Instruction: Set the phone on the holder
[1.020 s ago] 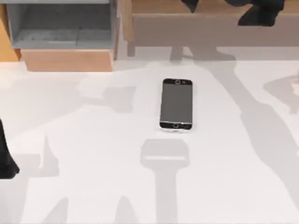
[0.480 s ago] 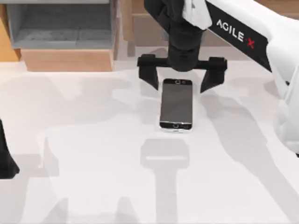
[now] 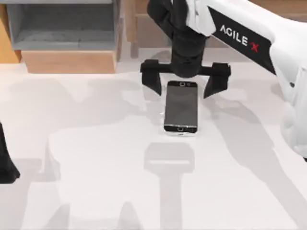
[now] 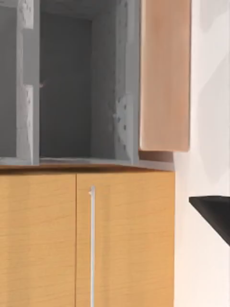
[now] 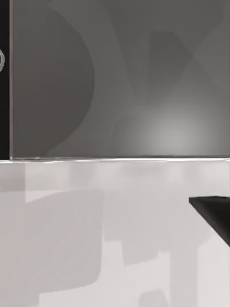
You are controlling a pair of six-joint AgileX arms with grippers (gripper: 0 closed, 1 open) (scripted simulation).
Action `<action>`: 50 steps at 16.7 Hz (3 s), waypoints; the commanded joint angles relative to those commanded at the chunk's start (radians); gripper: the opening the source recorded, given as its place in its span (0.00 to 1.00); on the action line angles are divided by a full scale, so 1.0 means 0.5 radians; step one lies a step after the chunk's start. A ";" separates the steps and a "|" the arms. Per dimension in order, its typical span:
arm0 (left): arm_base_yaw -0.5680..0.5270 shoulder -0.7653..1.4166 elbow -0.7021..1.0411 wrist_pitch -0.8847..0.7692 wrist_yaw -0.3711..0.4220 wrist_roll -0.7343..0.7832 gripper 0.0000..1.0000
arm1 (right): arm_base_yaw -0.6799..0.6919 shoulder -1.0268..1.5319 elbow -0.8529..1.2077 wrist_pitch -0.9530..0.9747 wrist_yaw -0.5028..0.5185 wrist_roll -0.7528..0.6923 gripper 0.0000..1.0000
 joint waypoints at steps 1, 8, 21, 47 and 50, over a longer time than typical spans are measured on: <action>0.000 0.000 0.000 0.000 0.000 0.000 1.00 | -0.002 0.010 -0.055 0.068 0.000 -0.002 1.00; 0.000 0.000 0.000 0.000 0.000 0.000 1.00 | -0.009 0.072 -0.332 0.407 0.000 -0.008 1.00; 0.000 0.000 0.000 0.000 0.000 0.000 1.00 | -0.009 0.072 -0.332 0.407 0.000 -0.008 0.17; 0.000 0.000 0.000 0.000 0.000 0.000 1.00 | -0.008 -0.221 -0.281 0.353 -0.013 -0.090 0.00; 0.000 0.000 0.000 0.000 0.000 0.000 1.00 | -0.035 -0.442 -0.478 0.509 -0.056 -0.188 0.00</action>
